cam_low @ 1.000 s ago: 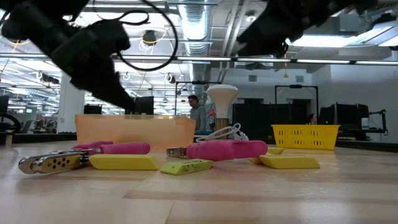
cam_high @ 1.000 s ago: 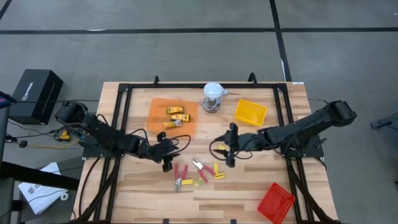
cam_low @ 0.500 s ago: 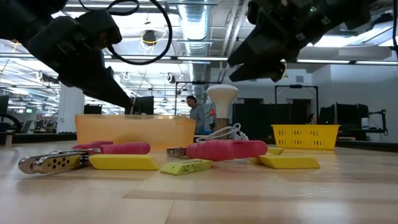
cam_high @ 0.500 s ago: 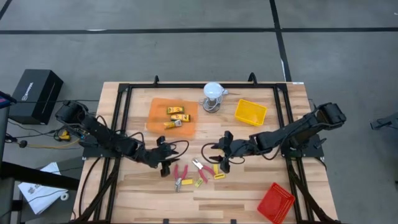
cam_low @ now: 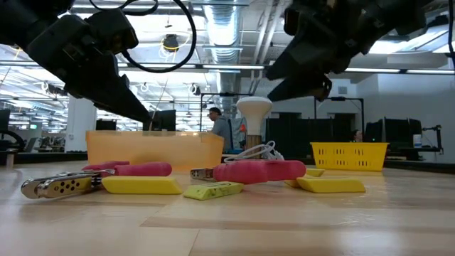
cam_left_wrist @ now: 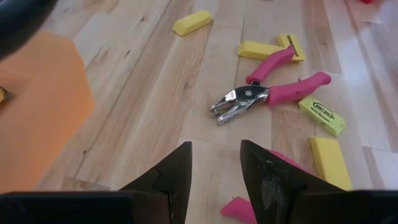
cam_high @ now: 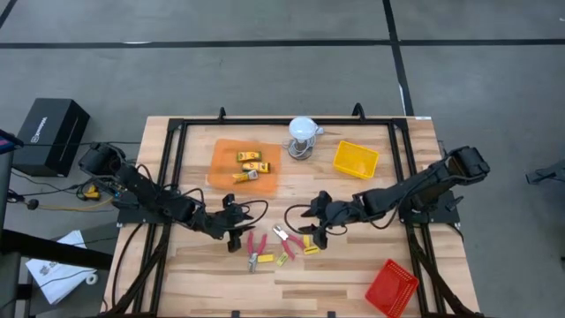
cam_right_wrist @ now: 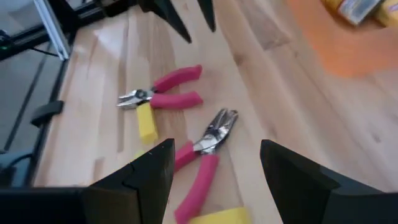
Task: Pick & Place School Supplies
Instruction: Put the pink hole puncher into the yellow bin
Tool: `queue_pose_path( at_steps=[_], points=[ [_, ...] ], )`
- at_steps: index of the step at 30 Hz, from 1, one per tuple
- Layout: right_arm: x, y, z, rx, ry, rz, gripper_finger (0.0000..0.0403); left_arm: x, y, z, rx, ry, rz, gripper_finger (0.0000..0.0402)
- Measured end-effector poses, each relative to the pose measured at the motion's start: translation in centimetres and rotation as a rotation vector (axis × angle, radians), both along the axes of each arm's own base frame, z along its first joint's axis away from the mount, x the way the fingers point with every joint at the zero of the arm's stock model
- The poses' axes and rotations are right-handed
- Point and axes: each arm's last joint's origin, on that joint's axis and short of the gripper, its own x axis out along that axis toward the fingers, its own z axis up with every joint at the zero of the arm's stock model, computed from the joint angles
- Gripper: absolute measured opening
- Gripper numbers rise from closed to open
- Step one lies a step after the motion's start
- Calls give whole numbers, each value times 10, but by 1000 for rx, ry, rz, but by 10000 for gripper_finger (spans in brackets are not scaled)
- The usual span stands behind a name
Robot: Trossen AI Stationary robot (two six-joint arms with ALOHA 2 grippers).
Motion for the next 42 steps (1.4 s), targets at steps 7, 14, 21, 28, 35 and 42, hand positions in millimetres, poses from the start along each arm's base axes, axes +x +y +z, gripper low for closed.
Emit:
queue_pose_path(
  at_steps=[7,14,21,28,35,42],
  points=[
    [4,9,-28,52,96,-16,228,0,0,0,-2,-5,-1,131],
    [11,16,-48,95,112,-9,228,1,0,1,0,-11,-4,131],
    [12,16,-47,119,107,1,228,1,0,1,1,-12,-6,131],
    [11,16,-54,133,137,-17,228,1,-1,2,10,-17,-14,131],
    [17,17,-64,161,158,-13,228,1,-1,2,13,-18,-16,131],
    [28,19,-74,173,192,14,228,2,-1,2,11,-21,-17,131]
  ],
)
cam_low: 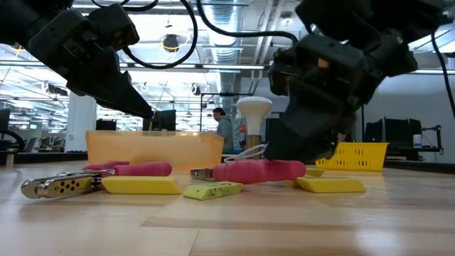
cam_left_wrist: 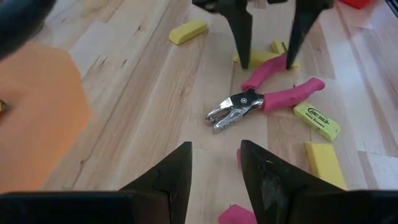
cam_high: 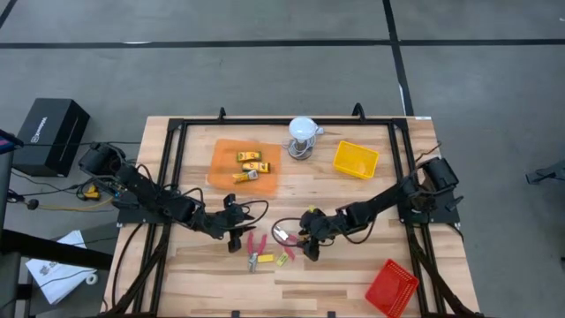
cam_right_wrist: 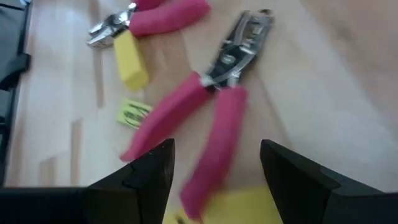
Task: Pick & Place School Supplies
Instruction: Put the pink hole puncher into the yellow bin
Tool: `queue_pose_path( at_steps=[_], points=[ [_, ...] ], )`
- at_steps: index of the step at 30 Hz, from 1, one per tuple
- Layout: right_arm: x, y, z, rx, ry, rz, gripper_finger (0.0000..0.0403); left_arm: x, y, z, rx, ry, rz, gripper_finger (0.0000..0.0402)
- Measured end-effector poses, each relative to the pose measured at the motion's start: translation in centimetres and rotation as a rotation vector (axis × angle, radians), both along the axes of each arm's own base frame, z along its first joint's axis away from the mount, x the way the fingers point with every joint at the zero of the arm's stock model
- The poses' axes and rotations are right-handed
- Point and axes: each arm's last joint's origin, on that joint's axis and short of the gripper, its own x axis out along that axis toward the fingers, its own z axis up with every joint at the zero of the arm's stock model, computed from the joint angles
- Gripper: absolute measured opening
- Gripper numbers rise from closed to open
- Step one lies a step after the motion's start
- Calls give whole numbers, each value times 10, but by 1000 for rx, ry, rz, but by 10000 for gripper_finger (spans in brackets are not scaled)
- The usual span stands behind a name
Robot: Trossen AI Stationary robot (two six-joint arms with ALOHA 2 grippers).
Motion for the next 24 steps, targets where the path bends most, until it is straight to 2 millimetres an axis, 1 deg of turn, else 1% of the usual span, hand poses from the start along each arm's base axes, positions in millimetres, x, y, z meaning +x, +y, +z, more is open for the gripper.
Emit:
queue_pose_path(
  at_steps=[6,9,11,12,14,17,18,24],
  points=[
    [15,1,-9,1,18,31,228,0,0,0,1,-4,-2,131],
    [19,-2,-8,11,14,38,218,0,0,0,0,-6,-2,131],
    [20,-5,-9,1,16,42,195,0,0,0,0,-6,-2,131],
    [20,-6,-9,-4,17,43,178,0,0,0,0,-6,-2,131],
    [20,-9,-8,-4,22,38,130,0,0,0,0,-6,-2,131],
    [21,-13,-10,12,30,39,41,0,0,0,0,-6,-2,131],
    [21,-14,-10,19,32,42,28,0,0,0,0,-6,-2,131],
    [23,-20,-9,50,37,56,38,0,0,0,0,-6,-2,131]
  ],
)
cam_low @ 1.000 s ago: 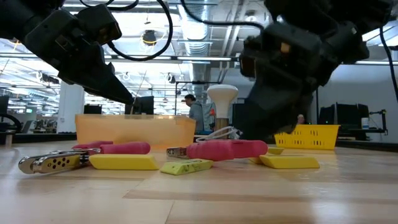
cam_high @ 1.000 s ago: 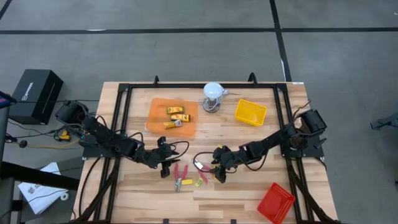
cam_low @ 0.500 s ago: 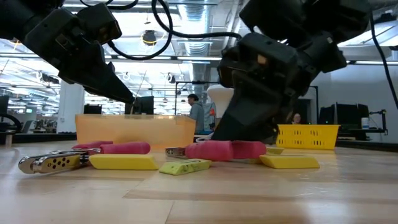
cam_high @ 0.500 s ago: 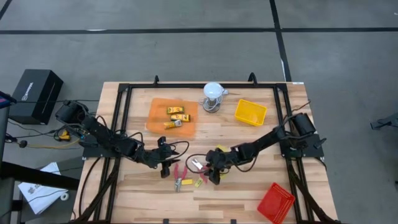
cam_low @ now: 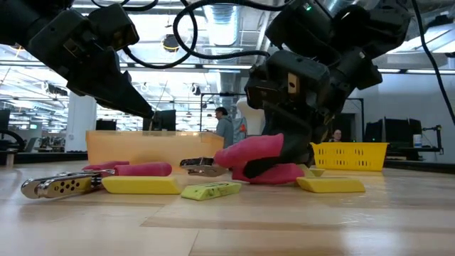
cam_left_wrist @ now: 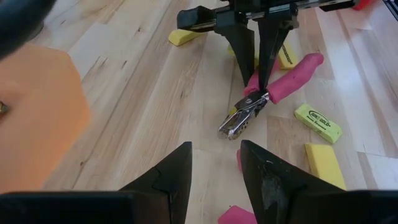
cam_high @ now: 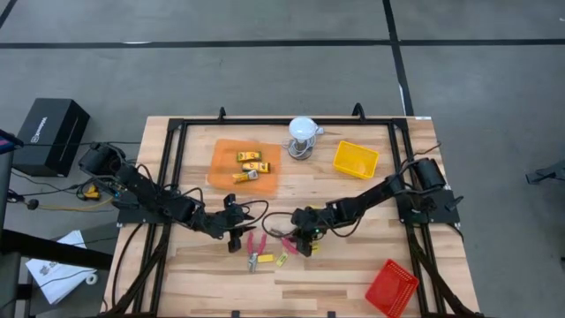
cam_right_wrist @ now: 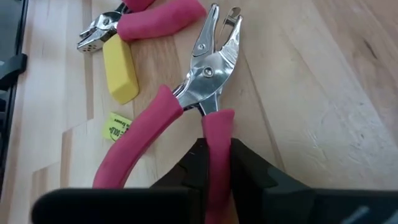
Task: Pick & Place School Supplies
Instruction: Put the pink hole puncher into the yellow bin
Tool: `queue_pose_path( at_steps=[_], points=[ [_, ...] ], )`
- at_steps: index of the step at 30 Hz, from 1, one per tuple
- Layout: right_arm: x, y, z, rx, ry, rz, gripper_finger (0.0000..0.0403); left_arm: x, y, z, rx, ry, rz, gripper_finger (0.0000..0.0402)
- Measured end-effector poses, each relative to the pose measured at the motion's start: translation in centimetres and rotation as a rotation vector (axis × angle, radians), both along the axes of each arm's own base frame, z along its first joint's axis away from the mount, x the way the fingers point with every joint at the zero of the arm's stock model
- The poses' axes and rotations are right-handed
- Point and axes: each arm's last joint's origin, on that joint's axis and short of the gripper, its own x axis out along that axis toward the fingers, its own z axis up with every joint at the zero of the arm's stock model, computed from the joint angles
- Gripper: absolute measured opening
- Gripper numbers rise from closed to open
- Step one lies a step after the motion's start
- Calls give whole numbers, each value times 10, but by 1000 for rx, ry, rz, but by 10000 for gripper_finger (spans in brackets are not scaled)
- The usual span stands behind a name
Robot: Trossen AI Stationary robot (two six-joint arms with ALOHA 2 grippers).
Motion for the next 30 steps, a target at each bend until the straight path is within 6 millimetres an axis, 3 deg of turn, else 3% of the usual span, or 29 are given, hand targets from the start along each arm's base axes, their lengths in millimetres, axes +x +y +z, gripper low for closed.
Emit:
queue_pose_path(
  at_steps=[4,8,14,21,30],
  points=[
    [4,-1,10,-34,-31,37,29,0,0,0,0,0,0,131],
    [11,-3,37,-44,-120,65,29,0,0,0,0,0,0,131],
    [4,-14,77,-157,-77,82,29,0,0,0,0,0,0,131],
    [-22,-45,107,-333,91,2,29,0,0,0,-2,1,2,131],
    [-66,-95,124,-505,386,-136,29,0,0,0,-3,1,0,131]
  ],
)
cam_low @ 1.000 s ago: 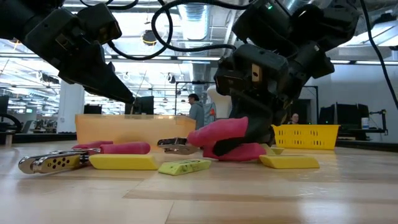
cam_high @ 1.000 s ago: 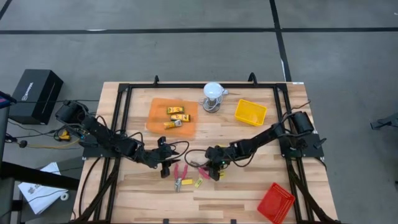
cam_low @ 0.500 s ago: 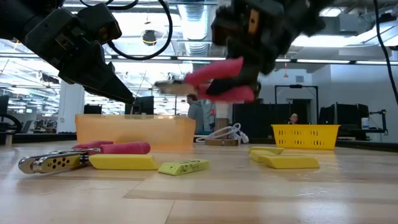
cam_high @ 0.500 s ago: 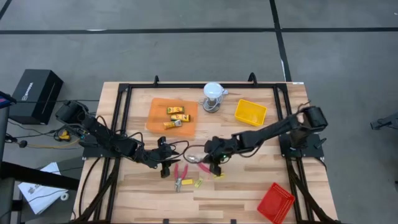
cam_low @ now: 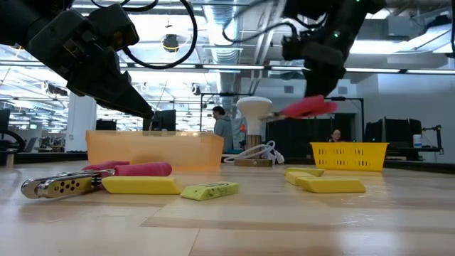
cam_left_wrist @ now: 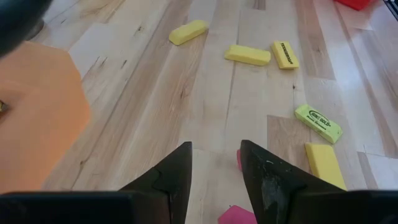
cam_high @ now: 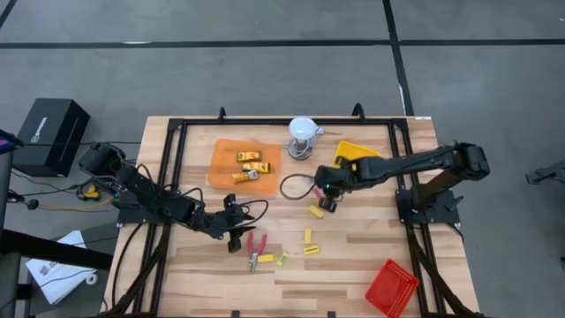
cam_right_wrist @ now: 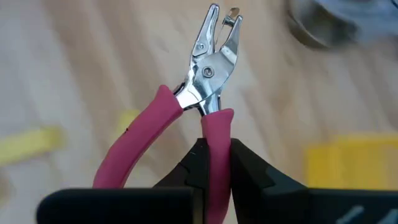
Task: Pick & Place School Supplies
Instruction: Put the pink hole puncher into the yellow bin
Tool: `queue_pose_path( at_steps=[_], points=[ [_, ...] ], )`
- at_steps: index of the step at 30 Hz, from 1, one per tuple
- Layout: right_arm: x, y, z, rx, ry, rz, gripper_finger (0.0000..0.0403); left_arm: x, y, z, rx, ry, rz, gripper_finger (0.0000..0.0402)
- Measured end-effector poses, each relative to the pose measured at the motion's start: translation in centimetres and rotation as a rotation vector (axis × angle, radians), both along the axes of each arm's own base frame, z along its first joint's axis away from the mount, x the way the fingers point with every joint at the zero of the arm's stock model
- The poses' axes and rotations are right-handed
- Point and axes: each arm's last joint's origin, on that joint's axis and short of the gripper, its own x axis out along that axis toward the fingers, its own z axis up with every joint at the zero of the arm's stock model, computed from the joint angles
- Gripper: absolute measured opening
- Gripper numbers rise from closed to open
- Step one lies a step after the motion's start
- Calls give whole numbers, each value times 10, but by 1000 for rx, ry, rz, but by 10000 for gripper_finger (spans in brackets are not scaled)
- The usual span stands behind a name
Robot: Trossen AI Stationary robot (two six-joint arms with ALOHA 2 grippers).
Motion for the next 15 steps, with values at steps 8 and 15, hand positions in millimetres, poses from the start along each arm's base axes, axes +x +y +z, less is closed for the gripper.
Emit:
queue_pose_path(
  at_steps=[8,15],
  points=[
    [-26,-39,3,-70,174,-137,29,0,-1,0,0,0,-4,131],
    [-44,-63,9,-128,267,-204,29,0,-1,0,0,0,-4,131]
  ],
)
